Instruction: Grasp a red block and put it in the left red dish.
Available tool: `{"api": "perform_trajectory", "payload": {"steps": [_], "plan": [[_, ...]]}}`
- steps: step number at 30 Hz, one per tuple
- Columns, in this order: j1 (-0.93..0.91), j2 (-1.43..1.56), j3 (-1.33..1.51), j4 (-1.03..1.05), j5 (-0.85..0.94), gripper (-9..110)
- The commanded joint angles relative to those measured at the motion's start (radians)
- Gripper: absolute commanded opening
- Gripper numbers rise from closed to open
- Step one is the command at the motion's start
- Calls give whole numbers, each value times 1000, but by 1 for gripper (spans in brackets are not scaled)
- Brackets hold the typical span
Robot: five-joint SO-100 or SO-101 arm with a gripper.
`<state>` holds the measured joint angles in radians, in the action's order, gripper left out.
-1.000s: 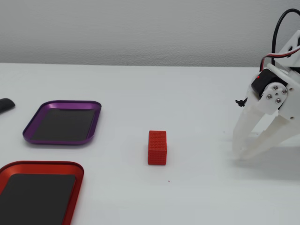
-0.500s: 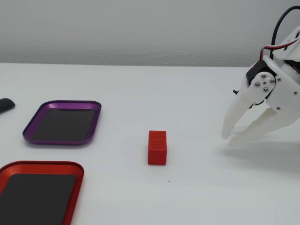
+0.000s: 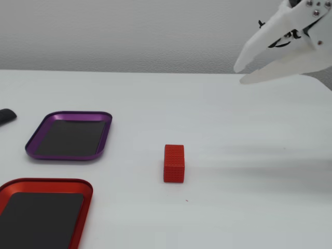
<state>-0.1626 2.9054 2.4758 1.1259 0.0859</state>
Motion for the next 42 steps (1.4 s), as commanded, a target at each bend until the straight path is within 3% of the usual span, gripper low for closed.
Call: {"api": "perform_trajectory", "payload": {"steps": [1,6,11,17,23,36,42], "plan": [[8,-256,-160,-3,9,13],[9,-620,-387,58,6,30],[51,-890,-561,146,2,35],[92,-1127,-629,146,0,35],[89,-1275,-637,0,0,35],[92,-1341,-637,-153,9,34],[84,-1341,-632,-195,14,20]]}}
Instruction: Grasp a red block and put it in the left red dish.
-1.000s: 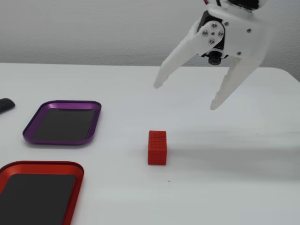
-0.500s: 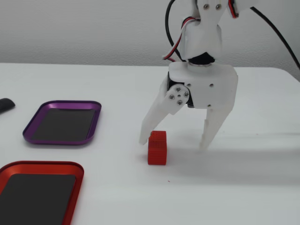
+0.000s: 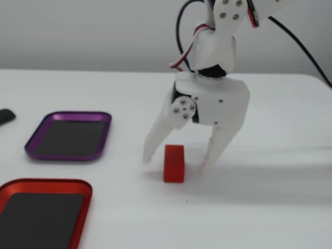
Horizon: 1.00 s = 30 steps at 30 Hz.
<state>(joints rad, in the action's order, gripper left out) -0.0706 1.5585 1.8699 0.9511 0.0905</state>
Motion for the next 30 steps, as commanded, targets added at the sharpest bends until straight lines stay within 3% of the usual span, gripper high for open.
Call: {"api": "perform_trajectory", "payload": {"steps": [1,6,15,22,30], "plan": [[-8,6,-23,-32,9,16],[-8,6,-17,-72,9,-1],[9,110,-29,-5,9,-1],[11,511,3,3,3,-1],[66,930,270,-92,8,-1]]}}
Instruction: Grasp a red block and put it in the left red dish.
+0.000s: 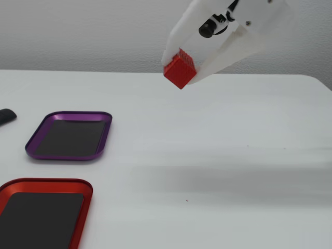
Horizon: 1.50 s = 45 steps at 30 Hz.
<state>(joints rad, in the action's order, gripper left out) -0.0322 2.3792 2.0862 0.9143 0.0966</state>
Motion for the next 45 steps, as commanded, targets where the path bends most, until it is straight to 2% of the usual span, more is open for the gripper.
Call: {"api": "perform_trajectory", "payload": {"steps": [1,5,9,13,17,20,24,28,38,45], "plan": [[51,147,106,-115,2,-1],[161,252,325,-454,5,-1],[264,210,483,-775,61,-1],[310,18,509,-908,110,-1],[307,-255,385,-1017,104,-1],[307,-463,227,-1025,95,-1],[307,-698,-5,-1022,-6,-1],[308,-865,-187,-936,-52,-1],[305,-1097,-500,-801,-54,0],[267,-1195,-574,-784,-48,0]]}}
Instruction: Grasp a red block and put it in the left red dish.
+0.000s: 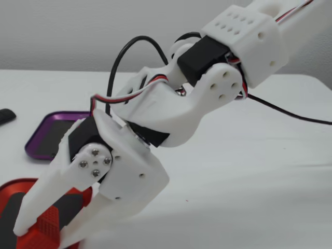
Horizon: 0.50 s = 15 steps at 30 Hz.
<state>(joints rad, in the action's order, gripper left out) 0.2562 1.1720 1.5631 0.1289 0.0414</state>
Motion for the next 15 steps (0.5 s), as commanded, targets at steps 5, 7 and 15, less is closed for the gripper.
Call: {"api": "perform_trajectory", "payload": {"steps": [5,7,15], "plan": [[-26,6,-49,3,6,4],[-26,8,-49,5,6,7],[-25,8,-43,6,6,10]]}}
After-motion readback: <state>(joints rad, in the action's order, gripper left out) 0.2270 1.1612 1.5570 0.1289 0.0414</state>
